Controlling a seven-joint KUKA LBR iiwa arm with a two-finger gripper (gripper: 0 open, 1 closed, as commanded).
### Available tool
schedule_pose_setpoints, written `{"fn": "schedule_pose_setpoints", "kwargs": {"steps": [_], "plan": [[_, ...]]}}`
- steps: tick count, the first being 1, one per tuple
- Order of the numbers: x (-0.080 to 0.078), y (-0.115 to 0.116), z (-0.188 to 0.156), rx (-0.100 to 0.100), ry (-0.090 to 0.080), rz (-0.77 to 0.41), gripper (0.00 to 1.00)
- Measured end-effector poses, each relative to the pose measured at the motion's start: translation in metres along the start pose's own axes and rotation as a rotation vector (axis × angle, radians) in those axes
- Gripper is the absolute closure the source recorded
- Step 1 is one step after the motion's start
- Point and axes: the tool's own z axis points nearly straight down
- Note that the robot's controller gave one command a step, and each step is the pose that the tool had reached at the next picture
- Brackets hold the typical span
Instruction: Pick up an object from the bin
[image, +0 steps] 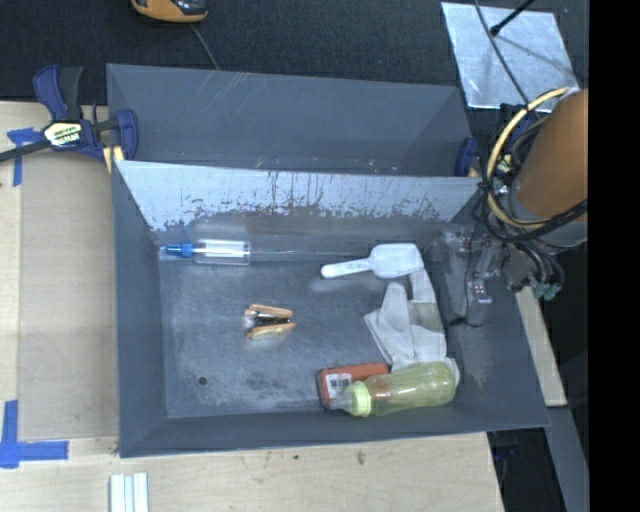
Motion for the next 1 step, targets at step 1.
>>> {"fn": "schedule_pose_setpoints", "kwargs": {"steps": [1], "plan": [[0.0000,0.0000,0.0000,0.000,0.000,0.000,0.00]]}}
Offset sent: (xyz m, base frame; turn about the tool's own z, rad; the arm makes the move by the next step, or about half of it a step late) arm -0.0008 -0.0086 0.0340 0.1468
